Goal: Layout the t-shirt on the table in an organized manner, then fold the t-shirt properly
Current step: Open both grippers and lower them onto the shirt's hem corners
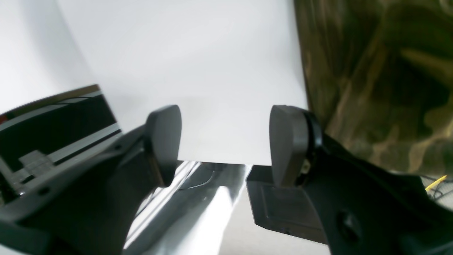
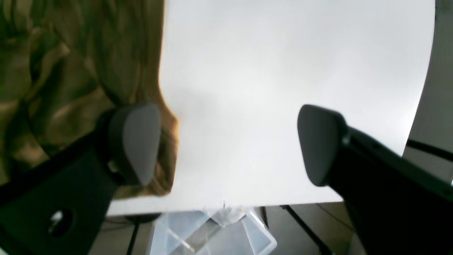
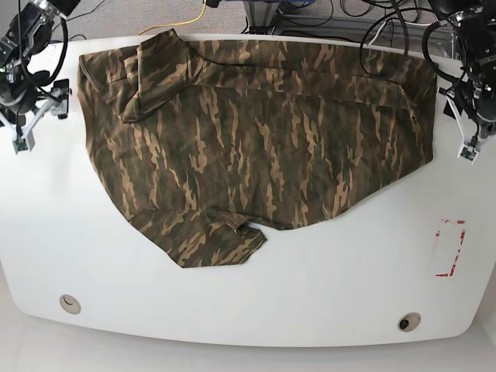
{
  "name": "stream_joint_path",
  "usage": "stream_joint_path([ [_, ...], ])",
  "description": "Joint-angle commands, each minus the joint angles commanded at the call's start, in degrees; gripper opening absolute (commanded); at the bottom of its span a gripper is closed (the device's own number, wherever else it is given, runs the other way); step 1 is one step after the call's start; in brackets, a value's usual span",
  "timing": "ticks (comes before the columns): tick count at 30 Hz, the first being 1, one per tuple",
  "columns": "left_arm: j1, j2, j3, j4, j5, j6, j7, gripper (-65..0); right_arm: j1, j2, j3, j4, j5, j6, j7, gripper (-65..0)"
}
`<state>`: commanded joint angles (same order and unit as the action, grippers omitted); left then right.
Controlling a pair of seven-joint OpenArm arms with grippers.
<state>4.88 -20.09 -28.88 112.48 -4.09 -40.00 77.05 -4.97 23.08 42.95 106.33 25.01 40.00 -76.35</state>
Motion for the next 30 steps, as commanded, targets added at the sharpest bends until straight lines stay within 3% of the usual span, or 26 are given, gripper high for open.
stream_joint_path([
  [6, -10.5, 1.9, 3.8, -1.1, 0.4, 0.0, -0.2, -28.3, 10.4, -0.1, -3.6, -9.5, -0.1, 0.0, 0.8, -6.7],
  [14, -20.8, 5.1, 9.8, -10.5, 0.4, 0.0, -1.1, -28.3, 20.8, 0.1, -10.1, -28.0, -0.1, 0.0, 12.3, -6.7],
  [20, -23.5, 7.9, 10.8, -23.7, 0.4, 0.0, -12.0, -28.3, 26.5, 1.2, -15.1, -41.6, -0.1, 0.0, 20.6, -6.7],
  [22, -23.6, 8.4, 10.9, -27.4, 0.4, 1.3, -15.0, -28.3, 27.6, 1.4, -16.5, -45.0, -0.1, 0.0, 23.4, -6.7],
  [30, -26.7, 9.1, 10.9, -41.9, 0.4, 2.9, -22.2, -28.3, 31.6, 1.7, -22.1, -56.0, -0.1, 0.0, 31.0, -6.7],
])
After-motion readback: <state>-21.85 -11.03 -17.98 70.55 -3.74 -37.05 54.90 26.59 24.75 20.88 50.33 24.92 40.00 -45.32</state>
